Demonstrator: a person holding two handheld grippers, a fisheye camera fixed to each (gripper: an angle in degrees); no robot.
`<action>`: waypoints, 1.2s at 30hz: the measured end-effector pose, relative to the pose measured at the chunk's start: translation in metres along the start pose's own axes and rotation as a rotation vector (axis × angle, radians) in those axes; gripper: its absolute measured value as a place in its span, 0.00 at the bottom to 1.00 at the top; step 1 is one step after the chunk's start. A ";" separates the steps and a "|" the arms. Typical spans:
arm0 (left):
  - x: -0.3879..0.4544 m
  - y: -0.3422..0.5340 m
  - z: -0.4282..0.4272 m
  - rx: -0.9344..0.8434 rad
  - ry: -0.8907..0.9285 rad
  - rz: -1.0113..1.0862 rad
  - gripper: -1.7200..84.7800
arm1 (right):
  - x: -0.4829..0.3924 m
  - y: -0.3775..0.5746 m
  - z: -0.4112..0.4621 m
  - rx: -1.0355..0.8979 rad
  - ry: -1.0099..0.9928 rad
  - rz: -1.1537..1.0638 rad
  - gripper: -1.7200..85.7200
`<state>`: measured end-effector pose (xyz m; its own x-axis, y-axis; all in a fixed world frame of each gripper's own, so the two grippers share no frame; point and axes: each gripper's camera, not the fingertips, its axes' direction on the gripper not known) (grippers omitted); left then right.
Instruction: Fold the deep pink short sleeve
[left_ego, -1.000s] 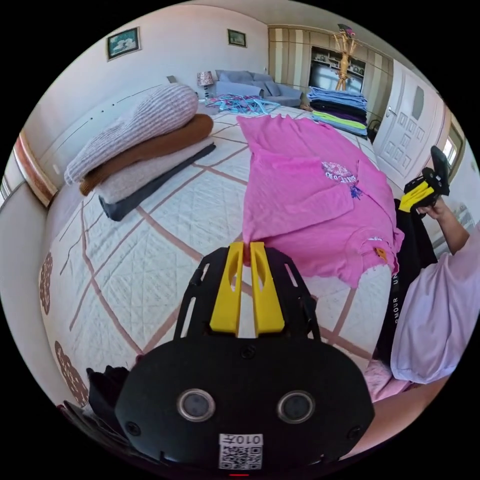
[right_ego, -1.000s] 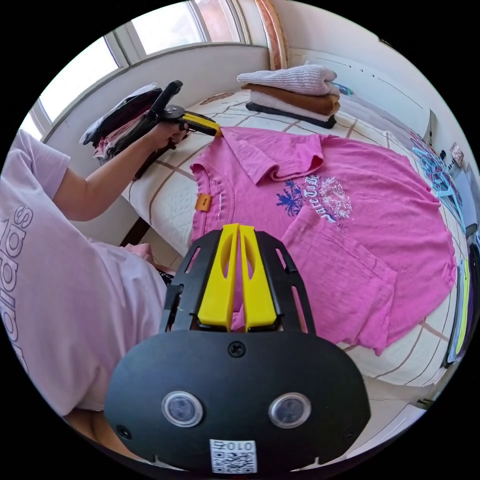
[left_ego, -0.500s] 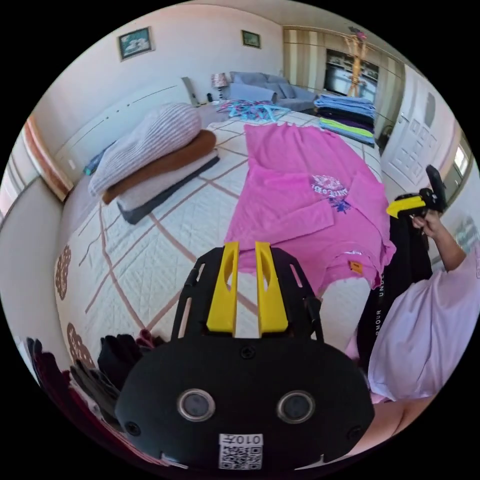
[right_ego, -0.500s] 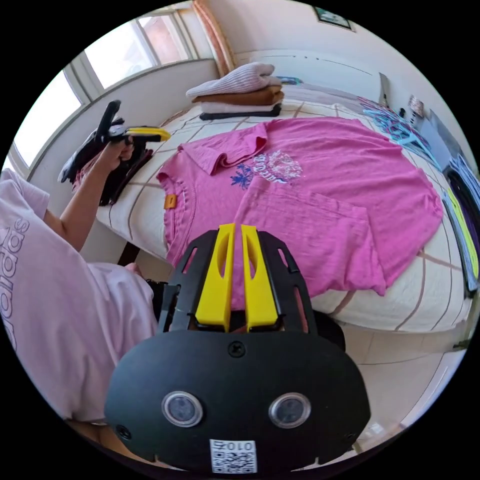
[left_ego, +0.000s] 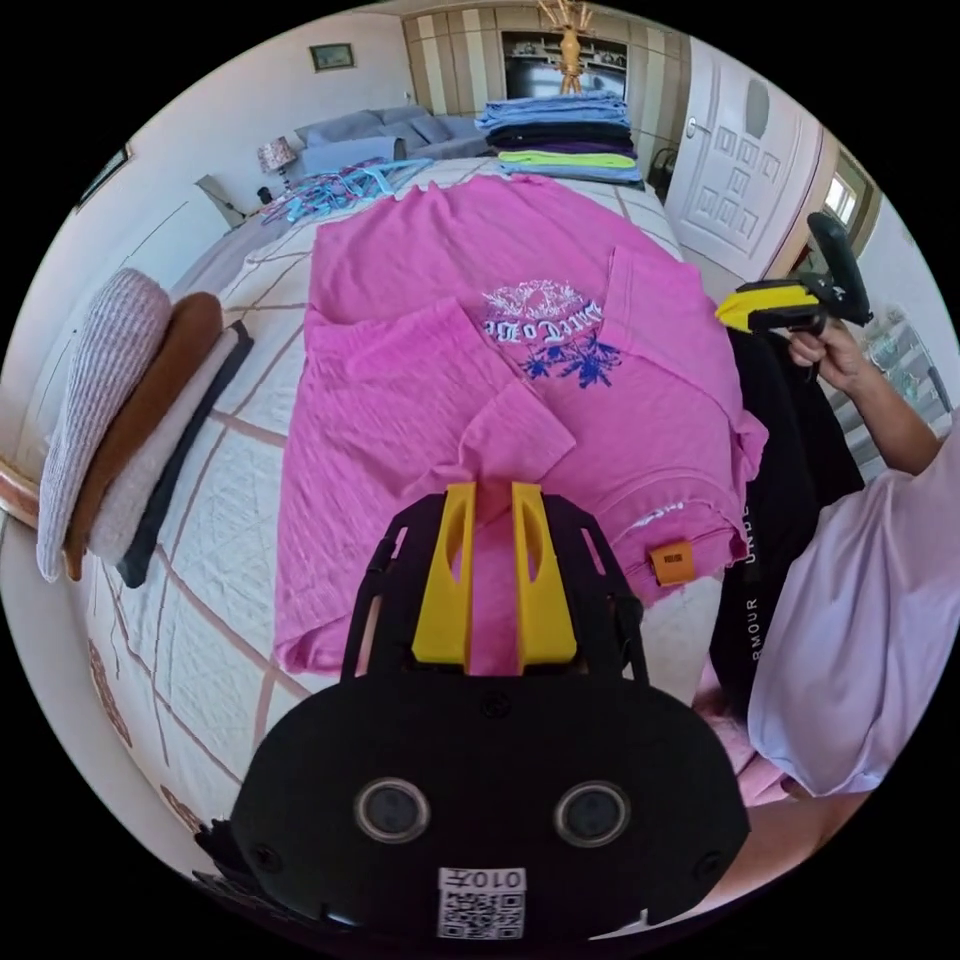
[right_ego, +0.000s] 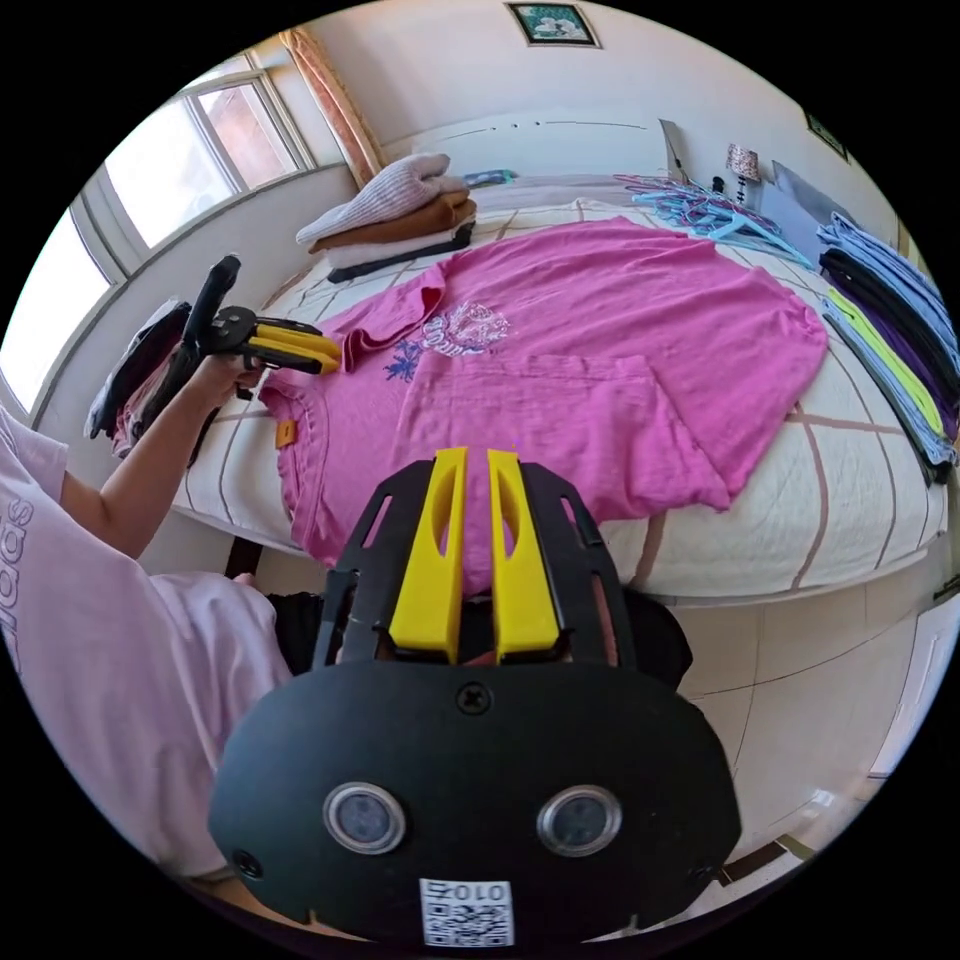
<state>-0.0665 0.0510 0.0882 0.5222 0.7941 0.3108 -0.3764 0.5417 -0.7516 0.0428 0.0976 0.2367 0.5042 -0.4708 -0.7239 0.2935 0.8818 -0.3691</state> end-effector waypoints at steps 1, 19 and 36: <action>-0.004 0.001 -0.002 -0.003 0.024 -0.005 0.08 | -0.006 -0.002 0.007 -0.047 0.017 -0.008 0.09; -0.071 -0.057 -0.016 0.117 -0.044 0.008 0.12 | -0.071 0.010 -0.102 0.113 0.163 0.020 0.09; -0.442 -0.441 0.203 0.094 0.107 -0.437 0.20 | 0.157 -0.227 -0.158 0.095 0.456 0.214 0.17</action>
<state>-0.2861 -0.4830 0.4004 0.7218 0.4553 0.5213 -0.1684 0.8460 -0.5059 -0.0728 -0.1722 0.1150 0.1619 -0.2020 -0.9659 0.3055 0.9410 -0.1456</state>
